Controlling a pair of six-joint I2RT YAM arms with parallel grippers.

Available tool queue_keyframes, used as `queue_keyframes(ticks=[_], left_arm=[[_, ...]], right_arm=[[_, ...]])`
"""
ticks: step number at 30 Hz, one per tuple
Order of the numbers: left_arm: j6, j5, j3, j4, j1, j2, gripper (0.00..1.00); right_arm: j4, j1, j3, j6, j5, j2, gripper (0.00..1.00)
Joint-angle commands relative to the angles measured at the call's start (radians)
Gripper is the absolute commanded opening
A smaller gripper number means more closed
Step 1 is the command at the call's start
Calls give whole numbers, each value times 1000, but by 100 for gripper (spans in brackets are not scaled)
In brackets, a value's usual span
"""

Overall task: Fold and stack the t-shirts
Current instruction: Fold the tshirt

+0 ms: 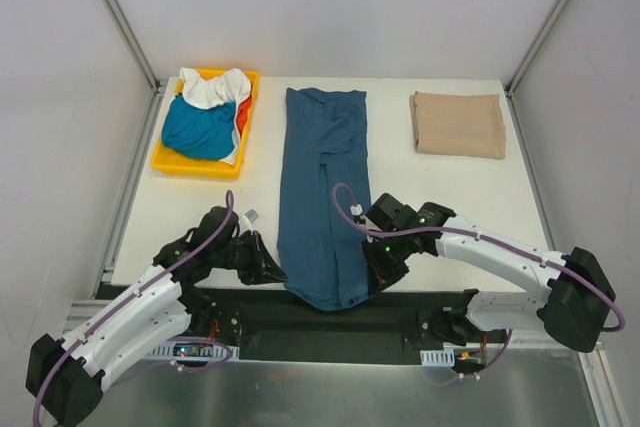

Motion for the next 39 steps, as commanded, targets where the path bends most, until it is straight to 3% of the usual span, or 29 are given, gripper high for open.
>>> queue_keyframes(ticks=[1, 11, 18, 25, 39], left_arm=[[93, -63, 149, -18, -5, 105, 0], [294, -269, 414, -30, 10, 334, 0], [388, -450, 578, 0, 76, 469, 0], [463, -419, 704, 60, 139, 642, 0], [526, -380, 882, 106, 231, 909, 0]], right_arm=[[-52, -17, 112, -16, 132, 28, 1], [-20, -227, 312, -181, 199, 98, 1], [6, -327, 494, -252, 195, 256, 1], [6, -419, 689, -255, 172, 379, 1], [-38, -495, 907, -307, 169, 649, 1]])
